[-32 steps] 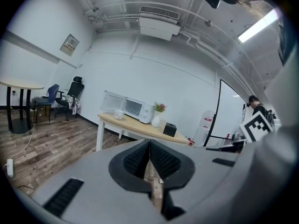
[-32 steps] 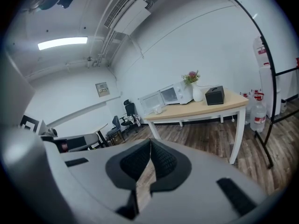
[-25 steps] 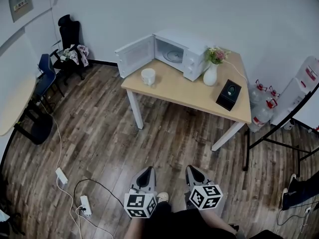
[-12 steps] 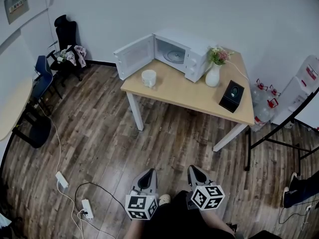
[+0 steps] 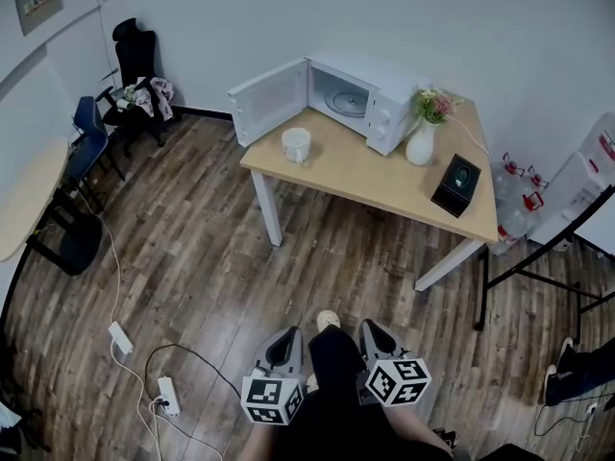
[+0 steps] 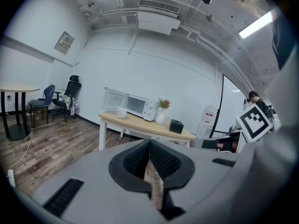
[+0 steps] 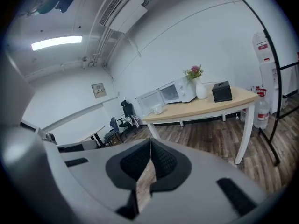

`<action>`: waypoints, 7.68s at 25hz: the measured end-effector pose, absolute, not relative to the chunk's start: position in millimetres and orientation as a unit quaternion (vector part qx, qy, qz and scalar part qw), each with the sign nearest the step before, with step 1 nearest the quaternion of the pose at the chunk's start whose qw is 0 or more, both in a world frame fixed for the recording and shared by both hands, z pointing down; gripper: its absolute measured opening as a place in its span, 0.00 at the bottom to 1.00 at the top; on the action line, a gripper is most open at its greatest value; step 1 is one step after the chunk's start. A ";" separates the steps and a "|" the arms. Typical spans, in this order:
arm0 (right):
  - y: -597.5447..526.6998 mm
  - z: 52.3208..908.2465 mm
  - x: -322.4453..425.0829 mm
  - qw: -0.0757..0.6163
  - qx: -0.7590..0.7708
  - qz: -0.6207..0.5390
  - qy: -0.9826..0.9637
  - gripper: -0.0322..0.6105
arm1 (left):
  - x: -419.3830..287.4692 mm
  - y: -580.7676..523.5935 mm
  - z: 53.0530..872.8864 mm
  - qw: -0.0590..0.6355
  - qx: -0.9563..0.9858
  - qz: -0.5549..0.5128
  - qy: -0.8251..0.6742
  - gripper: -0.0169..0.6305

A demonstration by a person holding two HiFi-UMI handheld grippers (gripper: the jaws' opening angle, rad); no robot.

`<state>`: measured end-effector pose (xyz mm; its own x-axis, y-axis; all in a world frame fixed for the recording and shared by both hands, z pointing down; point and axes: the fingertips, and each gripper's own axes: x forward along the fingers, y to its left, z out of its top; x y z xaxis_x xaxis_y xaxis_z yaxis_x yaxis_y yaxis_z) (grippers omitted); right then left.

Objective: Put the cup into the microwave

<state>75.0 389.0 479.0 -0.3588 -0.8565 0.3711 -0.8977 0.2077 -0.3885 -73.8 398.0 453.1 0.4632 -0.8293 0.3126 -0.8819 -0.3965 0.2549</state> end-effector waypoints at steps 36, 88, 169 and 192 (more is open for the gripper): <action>189.7 481.1 105.9 0.043 0.554 0.274 -0.785 0.04 | -44.3 202.5 457.7 0.193 0.826 0.069 -0.525 0.03; 53.6 494.8 40.6 0.066 0.442 0.253 -0.858 0.68 | -81.9 104.9 480.7 0.214 0.754 0.062 -0.618 0.03; -270.3 556.0 -69.9 0.121 0.548 0.103 -0.821 0.73 | -171.0 -221.7 532.8 0.233 0.864 0.144 -0.422 0.04; -265.6 558.0 -62.4 0.113 0.564 0.108 -0.811 0.73 | -173.1 -216.2 532.8 0.224 0.870 0.147 -0.415 0.04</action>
<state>-62.4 -265.6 558.0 -0.3374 -0.8902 0.3062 -0.9394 0.3395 -0.0479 -173.1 -216.2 532.8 0.6127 -0.6558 0.4410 -0.7873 -0.5551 0.2683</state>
